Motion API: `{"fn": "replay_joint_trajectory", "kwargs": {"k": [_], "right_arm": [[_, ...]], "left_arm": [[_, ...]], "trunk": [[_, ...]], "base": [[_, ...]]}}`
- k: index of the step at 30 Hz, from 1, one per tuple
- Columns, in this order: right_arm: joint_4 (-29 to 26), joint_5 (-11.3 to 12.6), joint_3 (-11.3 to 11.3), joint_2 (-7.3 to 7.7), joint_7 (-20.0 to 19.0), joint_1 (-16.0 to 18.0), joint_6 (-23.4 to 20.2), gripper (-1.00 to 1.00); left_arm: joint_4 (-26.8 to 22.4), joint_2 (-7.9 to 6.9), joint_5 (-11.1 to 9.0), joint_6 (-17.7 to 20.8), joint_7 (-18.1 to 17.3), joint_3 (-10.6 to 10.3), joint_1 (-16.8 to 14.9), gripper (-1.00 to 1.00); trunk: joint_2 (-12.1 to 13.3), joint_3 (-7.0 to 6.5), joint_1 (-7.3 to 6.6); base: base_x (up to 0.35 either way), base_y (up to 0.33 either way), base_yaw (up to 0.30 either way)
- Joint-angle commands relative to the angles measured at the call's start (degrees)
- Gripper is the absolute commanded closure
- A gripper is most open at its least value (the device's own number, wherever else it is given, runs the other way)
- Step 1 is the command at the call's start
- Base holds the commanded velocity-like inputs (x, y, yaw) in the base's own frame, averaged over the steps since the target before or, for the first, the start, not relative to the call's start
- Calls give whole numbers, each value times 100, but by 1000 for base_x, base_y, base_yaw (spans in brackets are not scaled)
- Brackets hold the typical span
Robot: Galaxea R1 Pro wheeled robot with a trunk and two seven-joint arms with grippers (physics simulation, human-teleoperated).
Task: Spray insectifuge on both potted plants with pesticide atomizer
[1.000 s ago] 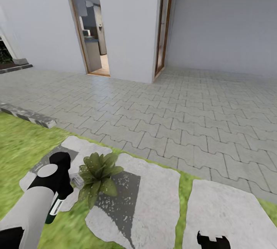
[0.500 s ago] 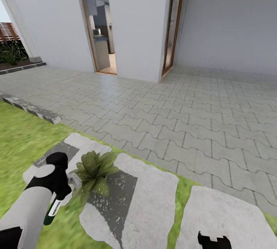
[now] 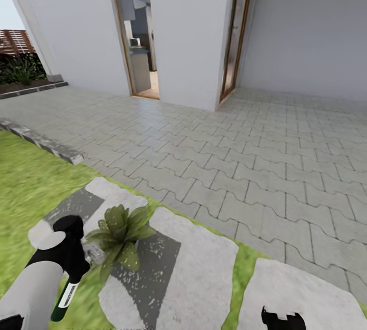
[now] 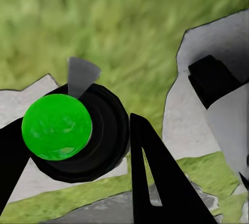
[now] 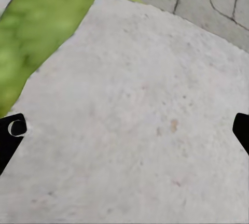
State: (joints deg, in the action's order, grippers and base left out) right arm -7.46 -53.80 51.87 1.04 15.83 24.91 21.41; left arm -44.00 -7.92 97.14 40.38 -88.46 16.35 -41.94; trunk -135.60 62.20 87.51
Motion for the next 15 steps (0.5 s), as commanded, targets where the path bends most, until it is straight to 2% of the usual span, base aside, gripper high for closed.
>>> {"fn": "replay_joint_trajectory", "kwargs": {"k": [1, 6, 10, 15], "right_arm": [[11, -61, 42, 1, 26, 5, 21, -100], [11, -61, 42, 1, 26, 5, 21, -100], [9, -61, 42, 1, 26, 5, 21, -100], [9, -61, 42, 12, 26, 5, 21, -100]], "left_arm": [[1, 21, 42, 59, -33, 41, 3, 100], [5, 66, 2, 66, -24, 76, 10, 100], [8, 64, -313, 66, -23, 72, 11, 100], [-1, 63, -403, 66, -22, 70, 11, 100]], "trunk": [[-2, 5, -1], [-2, 5, -1], [-2, 5, -1], [-2, 5, -1]], "base": [[3, -1, 270], [1, 0, 274], [0, -47, 264], [0, -246, 49]]}}
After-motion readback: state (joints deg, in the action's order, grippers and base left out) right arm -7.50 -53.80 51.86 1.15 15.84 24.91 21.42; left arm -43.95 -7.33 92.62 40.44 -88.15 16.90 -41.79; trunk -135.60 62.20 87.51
